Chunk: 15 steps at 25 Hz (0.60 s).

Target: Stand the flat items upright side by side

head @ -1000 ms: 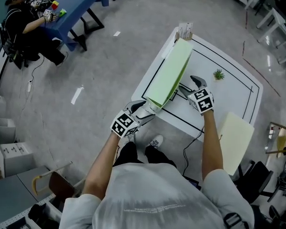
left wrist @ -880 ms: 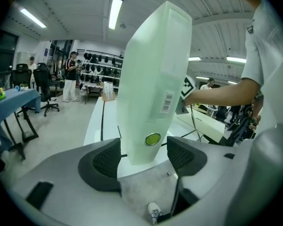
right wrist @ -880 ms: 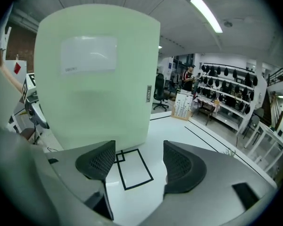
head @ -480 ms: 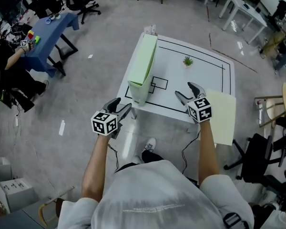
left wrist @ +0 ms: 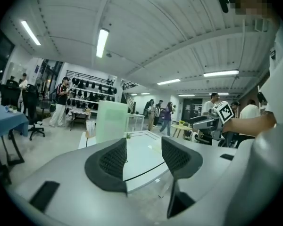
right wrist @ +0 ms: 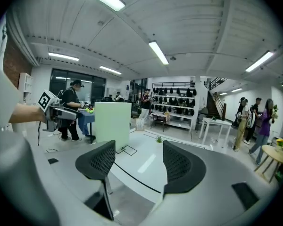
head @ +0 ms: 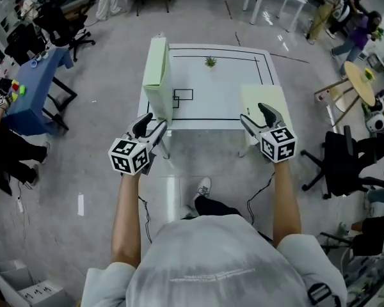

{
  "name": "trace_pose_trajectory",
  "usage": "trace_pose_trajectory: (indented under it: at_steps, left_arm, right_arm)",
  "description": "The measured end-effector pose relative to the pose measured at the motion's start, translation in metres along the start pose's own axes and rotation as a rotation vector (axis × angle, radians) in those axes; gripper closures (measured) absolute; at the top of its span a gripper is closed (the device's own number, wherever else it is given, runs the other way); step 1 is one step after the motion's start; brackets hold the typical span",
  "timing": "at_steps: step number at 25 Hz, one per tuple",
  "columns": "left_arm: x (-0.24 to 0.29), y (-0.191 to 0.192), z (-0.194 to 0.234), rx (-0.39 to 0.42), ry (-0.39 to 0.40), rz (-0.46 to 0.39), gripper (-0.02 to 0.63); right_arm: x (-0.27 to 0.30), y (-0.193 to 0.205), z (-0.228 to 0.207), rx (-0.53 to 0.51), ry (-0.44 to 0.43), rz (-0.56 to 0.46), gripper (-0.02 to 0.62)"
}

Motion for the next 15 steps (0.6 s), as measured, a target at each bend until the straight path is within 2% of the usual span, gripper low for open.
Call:
trace_pose_trajectory:
  at_steps: [2, 6, 10, 15]
  left_arm:
    - [0.01, -0.013, -0.017, 0.034, 0.056, -0.021, 0.36]
    - [0.025, -0.032, -0.051, 0.039, 0.162, -0.055, 0.36]
    - [0.048, -0.039, -0.078, 0.051, 0.238, -0.023, 0.36]
    - [0.095, -0.033, -0.11, -0.001, 0.324, 0.037, 0.36]
  right_arm:
    - [-0.029, 0.004, -0.001, -0.022, 0.032, -0.007, 0.261]
    - [-0.071, 0.009, -0.006, -0.054, 0.067, -0.019, 0.261]
    - [-0.098, 0.017, -0.028, -0.008, 0.122, -0.037, 0.261]
    - [-0.11, 0.034, -0.072, 0.058, 0.145, -0.015, 0.261]
Point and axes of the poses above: the fingertips, and each gripper's own axes: x forward along the fingers, z to its left, y out of its underside, the point moved 8 cm from there along -x, backward along the fingers, and after that the axes turned 13 degrees about x, right-handed, at the moved point
